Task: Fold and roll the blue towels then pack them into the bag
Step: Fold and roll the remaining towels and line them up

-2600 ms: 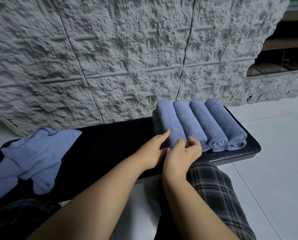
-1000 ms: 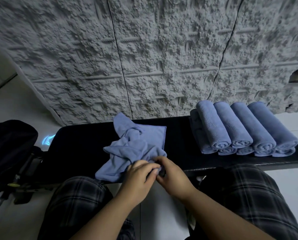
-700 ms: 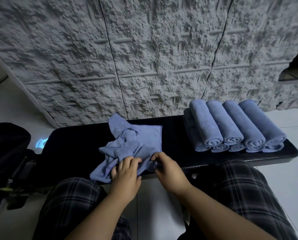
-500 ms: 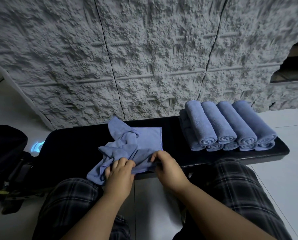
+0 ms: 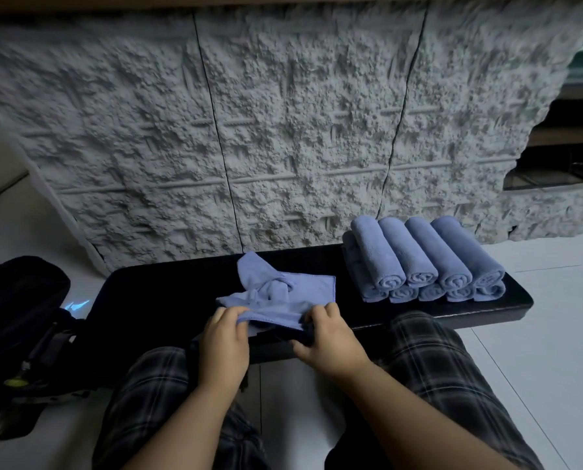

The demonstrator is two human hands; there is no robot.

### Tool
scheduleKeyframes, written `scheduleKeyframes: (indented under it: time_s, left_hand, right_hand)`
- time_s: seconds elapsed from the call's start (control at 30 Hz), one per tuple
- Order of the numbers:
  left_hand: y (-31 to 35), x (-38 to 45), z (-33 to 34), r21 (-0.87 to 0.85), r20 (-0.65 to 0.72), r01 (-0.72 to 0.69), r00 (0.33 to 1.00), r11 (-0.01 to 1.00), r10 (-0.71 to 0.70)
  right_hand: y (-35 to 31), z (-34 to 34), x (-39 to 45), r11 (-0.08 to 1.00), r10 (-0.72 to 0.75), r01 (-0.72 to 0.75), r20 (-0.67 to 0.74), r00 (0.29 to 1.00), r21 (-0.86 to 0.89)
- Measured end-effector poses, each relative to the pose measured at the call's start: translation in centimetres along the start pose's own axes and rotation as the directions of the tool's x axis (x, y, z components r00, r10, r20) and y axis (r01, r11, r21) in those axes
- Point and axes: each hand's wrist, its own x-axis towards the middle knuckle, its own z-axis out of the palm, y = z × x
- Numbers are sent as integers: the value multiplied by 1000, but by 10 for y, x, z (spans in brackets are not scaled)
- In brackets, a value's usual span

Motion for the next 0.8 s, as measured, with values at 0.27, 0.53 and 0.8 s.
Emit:
scheduleKeyframes:
  time_s: [0.27, 0.53, 0.8]
  left_hand:
    - [58, 6, -69, -92, -108, -64, 993, 994, 54]
    - [114, 53, -155, 158, -77, -255, 960, 954, 269]
    - [142, 62, -224, 98, -218, -50, 973, 994, 70]
  right_hand:
    - [-29, -69, -15, 978, 95, -25, -333, 938, 207]
    - [-88, -178, -17, 961, 43, 62, -370, 928, 269]
    - [-116, -235, -36, 929, 57, 153, -540, 840, 337]
